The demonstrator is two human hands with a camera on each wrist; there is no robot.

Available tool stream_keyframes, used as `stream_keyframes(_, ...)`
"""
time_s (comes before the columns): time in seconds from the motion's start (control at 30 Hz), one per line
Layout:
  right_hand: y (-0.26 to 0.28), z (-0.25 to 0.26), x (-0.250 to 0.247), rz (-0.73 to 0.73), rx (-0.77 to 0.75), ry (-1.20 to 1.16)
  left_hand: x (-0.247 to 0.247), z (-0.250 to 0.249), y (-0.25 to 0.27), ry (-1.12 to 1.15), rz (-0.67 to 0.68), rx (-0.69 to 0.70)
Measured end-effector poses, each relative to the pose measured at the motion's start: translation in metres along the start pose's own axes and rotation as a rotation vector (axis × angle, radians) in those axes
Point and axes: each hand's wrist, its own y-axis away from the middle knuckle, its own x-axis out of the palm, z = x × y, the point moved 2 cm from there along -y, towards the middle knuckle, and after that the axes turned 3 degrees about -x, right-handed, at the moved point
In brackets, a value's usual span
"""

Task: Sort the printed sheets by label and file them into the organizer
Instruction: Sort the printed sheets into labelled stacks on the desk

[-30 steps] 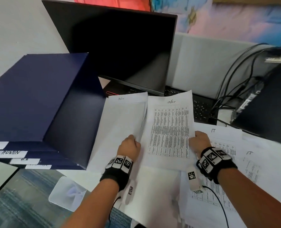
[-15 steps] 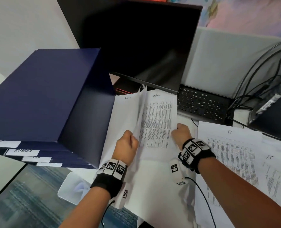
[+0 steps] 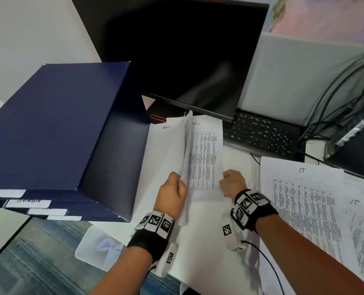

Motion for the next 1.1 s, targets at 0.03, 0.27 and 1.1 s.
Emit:
stream_keyframes(0.03, 0.000, 0.004, 0.002, 0.026, -0.016, 0.002, 0.000, -0.002, 0.000, -0.009, 0.009, 0.019)
stream_keyframes(0.27, 0.004, 0.022, 0.020, 0.118, -0.047, -0.156, 0.010, -0.001, -0.007, -0.081, 0.094, 0.030)
stream_keyframes(1.1, 0.060, -0.181, -0.195, -0.344, 0.336, 0.179, 0.138, -0.101, 0.040, -0.103, 0.495, -0.012)
